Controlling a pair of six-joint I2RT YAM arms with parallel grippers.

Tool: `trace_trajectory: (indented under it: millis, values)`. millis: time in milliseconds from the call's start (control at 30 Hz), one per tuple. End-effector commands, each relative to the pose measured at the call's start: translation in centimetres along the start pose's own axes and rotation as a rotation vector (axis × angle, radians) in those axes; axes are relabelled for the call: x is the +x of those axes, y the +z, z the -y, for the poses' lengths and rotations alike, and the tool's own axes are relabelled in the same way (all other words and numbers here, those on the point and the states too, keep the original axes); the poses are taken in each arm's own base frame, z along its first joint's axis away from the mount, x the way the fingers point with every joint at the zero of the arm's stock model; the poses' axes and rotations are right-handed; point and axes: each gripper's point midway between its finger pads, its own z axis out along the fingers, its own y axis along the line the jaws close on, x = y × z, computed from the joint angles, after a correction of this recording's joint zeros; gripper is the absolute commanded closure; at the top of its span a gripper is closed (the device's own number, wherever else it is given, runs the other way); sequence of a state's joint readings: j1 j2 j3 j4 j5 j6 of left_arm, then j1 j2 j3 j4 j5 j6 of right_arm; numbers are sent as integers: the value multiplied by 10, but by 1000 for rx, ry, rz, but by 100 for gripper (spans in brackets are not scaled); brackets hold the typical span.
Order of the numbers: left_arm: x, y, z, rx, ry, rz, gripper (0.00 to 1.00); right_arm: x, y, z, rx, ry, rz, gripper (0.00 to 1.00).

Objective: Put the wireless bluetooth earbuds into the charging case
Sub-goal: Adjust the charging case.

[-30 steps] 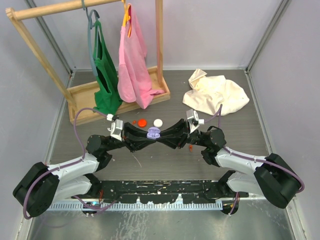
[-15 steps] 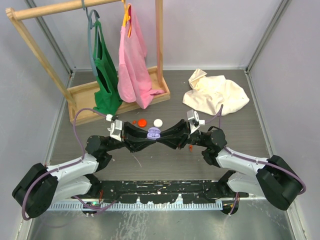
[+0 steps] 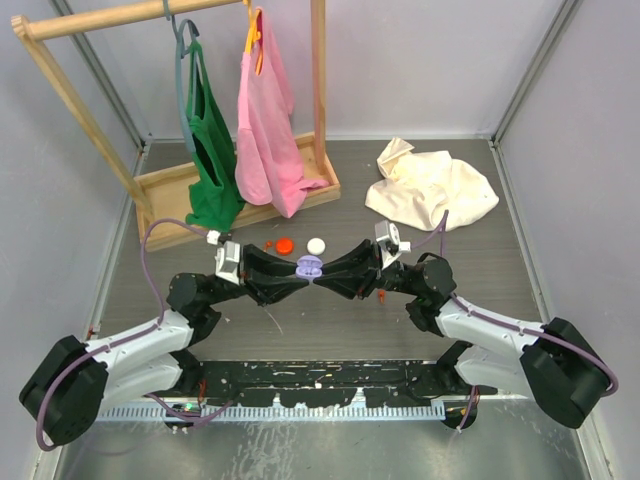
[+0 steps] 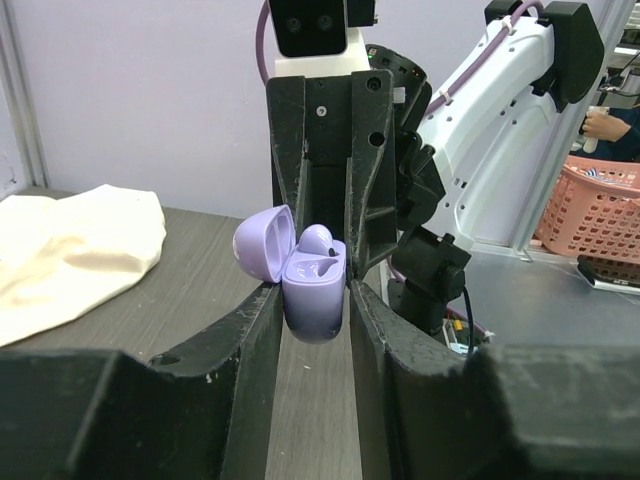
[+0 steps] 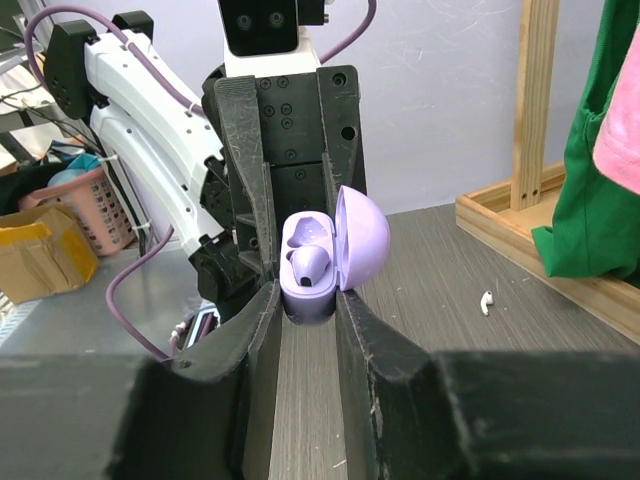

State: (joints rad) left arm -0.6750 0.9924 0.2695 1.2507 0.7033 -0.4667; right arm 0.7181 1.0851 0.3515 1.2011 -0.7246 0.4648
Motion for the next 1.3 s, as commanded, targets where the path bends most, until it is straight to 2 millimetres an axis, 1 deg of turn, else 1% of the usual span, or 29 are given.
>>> trace_trajectory:
  millis: [0,133,300,400,500,600,700,867,1267]
  values:
    - [-11,0,4,3,46,37,67,-21,4,-8,-25,-72,48,98]
    - [-11,-1,3,-4,47,39,72,-21,3,-7,-19,-80,48,97]
    - [-11,-3,4,-8,43,38,72,-22,3,-8,-20,-86,43,97]
    - [-12,-3,5,-3,44,38,76,-20,4,-7,-20,-84,35,95]
    - [-13,-2,6,-1,45,39,83,-17,5,-6,-22,-80,21,86]
    - [-14,-2,6,0,43,40,99,-15,5,-5,-27,-78,15,74]
    - [-16,0,5,0,41,45,100,-14,6,-5,-31,-70,14,64]
    - [-20,0,4,-8,36,66,100,-10,8,-5,-38,-54,14,54]
    - [-20,4,4,-2,27,75,100,-14,15,-12,-70,-52,36,54]
